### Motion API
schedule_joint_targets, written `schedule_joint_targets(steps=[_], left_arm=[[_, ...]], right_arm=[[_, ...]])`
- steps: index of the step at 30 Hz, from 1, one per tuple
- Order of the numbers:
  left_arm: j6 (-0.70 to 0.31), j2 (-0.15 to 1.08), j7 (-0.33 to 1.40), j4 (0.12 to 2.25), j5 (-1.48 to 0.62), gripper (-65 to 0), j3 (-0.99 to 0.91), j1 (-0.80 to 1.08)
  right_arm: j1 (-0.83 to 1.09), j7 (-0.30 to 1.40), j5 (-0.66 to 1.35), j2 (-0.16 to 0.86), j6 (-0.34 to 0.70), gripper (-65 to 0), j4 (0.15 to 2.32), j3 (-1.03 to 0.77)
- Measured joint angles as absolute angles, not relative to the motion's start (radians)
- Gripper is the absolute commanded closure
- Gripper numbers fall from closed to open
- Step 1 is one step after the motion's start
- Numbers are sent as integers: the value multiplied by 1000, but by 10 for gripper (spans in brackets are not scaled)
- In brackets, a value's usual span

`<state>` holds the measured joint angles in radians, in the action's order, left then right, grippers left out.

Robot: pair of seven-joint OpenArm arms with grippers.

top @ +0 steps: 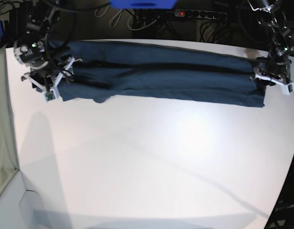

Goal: Layout the t-shirt on the table in an organized manner, then fold the t-shirt properly
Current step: 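Smooth the strip end with the right gripper, pressing it flat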

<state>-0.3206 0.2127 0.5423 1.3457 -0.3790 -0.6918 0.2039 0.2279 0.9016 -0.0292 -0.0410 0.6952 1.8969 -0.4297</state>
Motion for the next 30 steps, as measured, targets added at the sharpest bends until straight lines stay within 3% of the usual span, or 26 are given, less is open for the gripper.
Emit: schedule_joint_targets(steps=[11, 14, 20, 30], left_arm=[[-321, 213, 543, 1346, -379, -288, -692, 202], [-321, 213, 543, 1346, -379, -288, -692, 202], [-321, 212, 543, 1346, -379, -288, -692, 202], [-321, 213, 543, 1346, -379, -288, -692, 201]], right_arm=[[181, 890, -25, -28, 696, -364, 1826, -430], [189, 888, -26, -24, 695, -279, 1818, -430], [182, 868, -22, -17, 695, -26, 1818, -397], [234, 868, -22, -17, 696, -11, 1934, -401]])
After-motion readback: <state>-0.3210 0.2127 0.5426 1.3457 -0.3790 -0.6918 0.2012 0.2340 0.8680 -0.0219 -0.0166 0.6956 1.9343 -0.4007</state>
